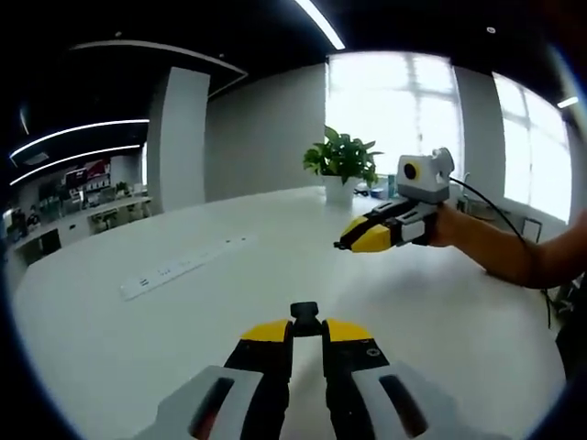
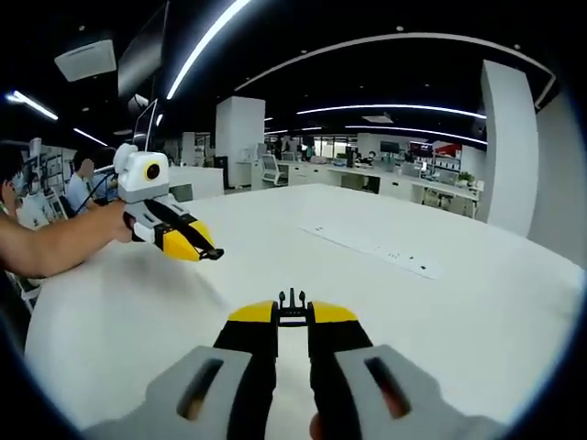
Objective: Snap the two parts of the plastic buckle together until the buckle closes and remains connected.
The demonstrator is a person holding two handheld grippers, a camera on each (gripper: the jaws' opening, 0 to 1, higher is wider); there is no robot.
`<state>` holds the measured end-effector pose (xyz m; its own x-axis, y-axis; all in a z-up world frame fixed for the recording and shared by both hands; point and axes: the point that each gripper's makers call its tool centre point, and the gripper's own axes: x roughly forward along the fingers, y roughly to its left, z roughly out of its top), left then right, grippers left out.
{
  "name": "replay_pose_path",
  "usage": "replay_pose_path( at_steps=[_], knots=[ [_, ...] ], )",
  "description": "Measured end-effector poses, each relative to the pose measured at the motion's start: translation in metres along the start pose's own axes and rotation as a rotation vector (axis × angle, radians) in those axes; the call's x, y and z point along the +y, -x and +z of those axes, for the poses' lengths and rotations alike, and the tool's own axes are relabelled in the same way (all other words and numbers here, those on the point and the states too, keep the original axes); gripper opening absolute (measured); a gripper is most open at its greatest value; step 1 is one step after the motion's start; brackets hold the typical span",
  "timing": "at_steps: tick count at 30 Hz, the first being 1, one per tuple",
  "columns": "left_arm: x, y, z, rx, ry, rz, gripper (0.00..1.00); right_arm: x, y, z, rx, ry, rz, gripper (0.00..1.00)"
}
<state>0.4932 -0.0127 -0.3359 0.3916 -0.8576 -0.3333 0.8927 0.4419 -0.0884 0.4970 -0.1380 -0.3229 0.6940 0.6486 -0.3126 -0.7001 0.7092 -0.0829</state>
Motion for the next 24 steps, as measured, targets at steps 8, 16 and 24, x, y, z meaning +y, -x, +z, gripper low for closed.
replay_pose_path(
  at_steps=[8, 16, 24],
  knots=[
    [-0.006, -0.001, -0.008, 0.033, 0.003, -0.01, 0.11, 0.008, 0.005, -0.002, -0.006, -0.01, 0.011, 0.1],
    [-0.014, 0.006, -0.013, 0.035, 0.007, -0.022, 0.11, 0.011, 0.004, -0.004, 0.003, 0.001, 0.019, 0.1],
    [-0.027, 0.01, -0.022, 0.057, -0.004, -0.04, 0.11, 0.014, 0.003, -0.002, 0.004, 0.005, 0.036, 0.1]
  ],
)
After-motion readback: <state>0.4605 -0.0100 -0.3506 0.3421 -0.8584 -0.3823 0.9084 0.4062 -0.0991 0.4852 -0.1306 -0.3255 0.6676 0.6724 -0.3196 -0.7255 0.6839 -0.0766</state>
